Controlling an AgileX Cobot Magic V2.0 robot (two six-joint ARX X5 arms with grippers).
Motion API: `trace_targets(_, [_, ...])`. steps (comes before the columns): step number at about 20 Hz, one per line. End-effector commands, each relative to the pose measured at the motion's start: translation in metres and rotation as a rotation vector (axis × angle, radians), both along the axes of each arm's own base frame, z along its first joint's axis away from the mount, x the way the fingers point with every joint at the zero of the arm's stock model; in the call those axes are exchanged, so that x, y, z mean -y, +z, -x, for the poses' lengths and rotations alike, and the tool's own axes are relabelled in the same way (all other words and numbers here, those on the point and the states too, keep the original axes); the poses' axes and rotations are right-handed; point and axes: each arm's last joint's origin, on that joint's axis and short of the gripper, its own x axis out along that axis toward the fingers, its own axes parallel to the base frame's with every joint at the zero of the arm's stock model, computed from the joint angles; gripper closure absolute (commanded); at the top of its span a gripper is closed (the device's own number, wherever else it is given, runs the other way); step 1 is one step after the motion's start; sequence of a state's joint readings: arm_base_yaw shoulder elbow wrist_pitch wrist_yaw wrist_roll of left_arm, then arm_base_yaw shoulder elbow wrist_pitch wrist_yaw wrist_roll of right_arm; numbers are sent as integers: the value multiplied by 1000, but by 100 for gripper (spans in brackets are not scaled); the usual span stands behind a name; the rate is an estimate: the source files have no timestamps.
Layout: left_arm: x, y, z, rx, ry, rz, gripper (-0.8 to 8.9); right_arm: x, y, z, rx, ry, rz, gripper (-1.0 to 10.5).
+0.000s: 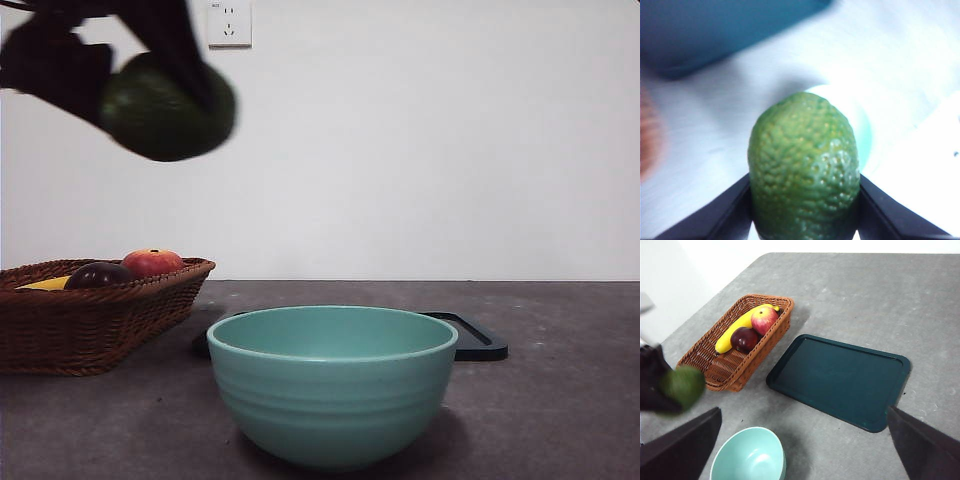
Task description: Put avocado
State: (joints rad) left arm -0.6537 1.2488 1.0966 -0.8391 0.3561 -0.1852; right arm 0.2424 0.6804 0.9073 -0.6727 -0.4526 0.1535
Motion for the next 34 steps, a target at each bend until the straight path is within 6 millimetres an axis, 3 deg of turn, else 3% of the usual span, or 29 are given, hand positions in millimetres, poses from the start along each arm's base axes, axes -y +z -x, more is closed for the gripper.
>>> trace_targets(1, [24,-3,1,-1,-66,17,593,-1,5,0,21,8,-4,388])
trace_targets(9, [92,-55,5,-27,-218,-66,598,-1,5,0,19,7,-6,388])
trace_targets(17, [113,-103,-2,-61,-211,-232,598,-1,5,0,20,7,-5,388])
trace_targets(26, [119,-114,-1,-64,-223,-254,593,-1,5,0,20,7,-5,388])
trace_targets(29, [119,-114,-1,-65,-224,-255,437,-1,5,0,20,7,-5,388])
trace_targets(34, [122,-104,-3,-62,-224,-253,341,-1,5,0,20,7,-5,388])
